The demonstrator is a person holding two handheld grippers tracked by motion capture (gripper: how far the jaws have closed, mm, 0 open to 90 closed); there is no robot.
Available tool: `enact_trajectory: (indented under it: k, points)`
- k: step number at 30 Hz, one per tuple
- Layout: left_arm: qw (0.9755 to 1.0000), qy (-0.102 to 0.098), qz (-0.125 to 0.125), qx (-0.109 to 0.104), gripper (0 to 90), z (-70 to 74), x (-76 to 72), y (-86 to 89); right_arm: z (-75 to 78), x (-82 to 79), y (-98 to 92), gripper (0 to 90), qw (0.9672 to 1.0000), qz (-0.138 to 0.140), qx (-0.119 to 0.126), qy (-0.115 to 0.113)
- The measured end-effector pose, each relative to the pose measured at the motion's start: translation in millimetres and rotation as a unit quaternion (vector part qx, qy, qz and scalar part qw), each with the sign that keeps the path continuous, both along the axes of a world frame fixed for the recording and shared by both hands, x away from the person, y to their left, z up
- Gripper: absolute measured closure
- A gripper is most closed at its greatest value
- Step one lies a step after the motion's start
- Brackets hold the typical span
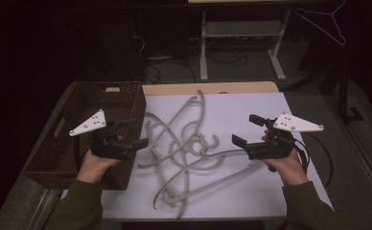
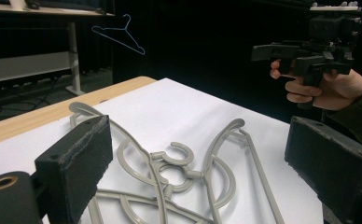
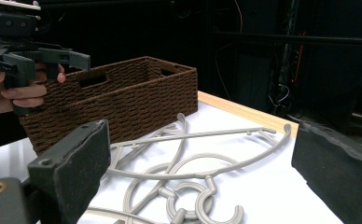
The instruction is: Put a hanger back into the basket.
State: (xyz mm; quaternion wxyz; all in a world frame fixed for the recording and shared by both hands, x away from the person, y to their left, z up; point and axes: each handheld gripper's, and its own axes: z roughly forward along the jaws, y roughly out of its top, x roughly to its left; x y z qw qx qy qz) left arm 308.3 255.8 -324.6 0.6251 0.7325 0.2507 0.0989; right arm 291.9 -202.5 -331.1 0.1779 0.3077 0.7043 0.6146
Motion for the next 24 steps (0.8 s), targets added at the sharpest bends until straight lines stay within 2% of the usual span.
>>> enact_trajectory:
  k: [6, 11, 13, 14, 16, 17, 18, 19, 22, 23, 24]
  points:
    - [1.0000, 0.000, -0.003, 0.000, 7.1, 1.4, -1.6, -6.7, -1.2, -0.4, -0.7, 3.8, 1.0000, -0.001, -0.004, -0.001]
    - [0.9999, 0.000, -0.009, 0.011, 7.1, 4.0, -3.1, -22.9, -7.2, -3.0, 0.5, 3.8, 0.9999, -0.002, -0.013, 0.010]
    - [0.9998, 0.003, -0.013, 0.015, 11.5, 2.8, -2.0, -33.8, -12.5, -5.3, 0.6, 3.8, 0.9996, 0.001, -0.023, 0.016]
    - [0.9998, 0.003, -0.013, 0.015, 12.3, 2.8, -2.0, -33.8, -12.5, -5.3, 0.6, 3.8, 0.9996, 0.001, -0.023, 0.016]
    - [0.9995, 0.009, -0.013, 0.026, 13.3, 0.6, 0.0, -45.5, -16.3, -7.5, 0.4, 3.7, 0.9995, 0.001, -0.021, 0.022]
    - [0.9995, 0.009, -0.013, 0.026, 13.4, 0.6, 0.0, -45.5, -16.3, -7.5, 0.4, 3.7, 0.9995, 0.001, -0.021, 0.022]
    - [0.9992, 0.011, -0.014, 0.037, 13.8, -1.1, 1.1, -54.5, -19.3, -9.2, -0.9, 3.8, 0.9994, 0.000, -0.025, 0.025]
    - [0.9992, 0.011, -0.014, 0.037, 14.0, -1.1, 1.1, -54.5, -21.3, -10.2, -1.7, 3.8, 0.9994, 0.000, -0.024, 0.026]
    - [0.9978, 0.018, -0.015, 0.062, 14.7, -7.6, 5.9, -72.1, -27.8, -12.6, -6.0, 3.8, 0.9991, -0.003, -0.027, 0.032]
    - [0.9978, 0.018, -0.015, 0.062, 15.2, -7.6, 5.9, -72.1, -29.8, -13.1, -7.5, 3.8, 0.9991, -0.005, -0.027, 0.034]
    - [0.9968, 0.024, -0.010, 0.075, 15.8, -12.5, 9.8, -79.0, -31.4, -13.9, -8.8, 3.8, 0.9989, -0.007, -0.025, 0.039]
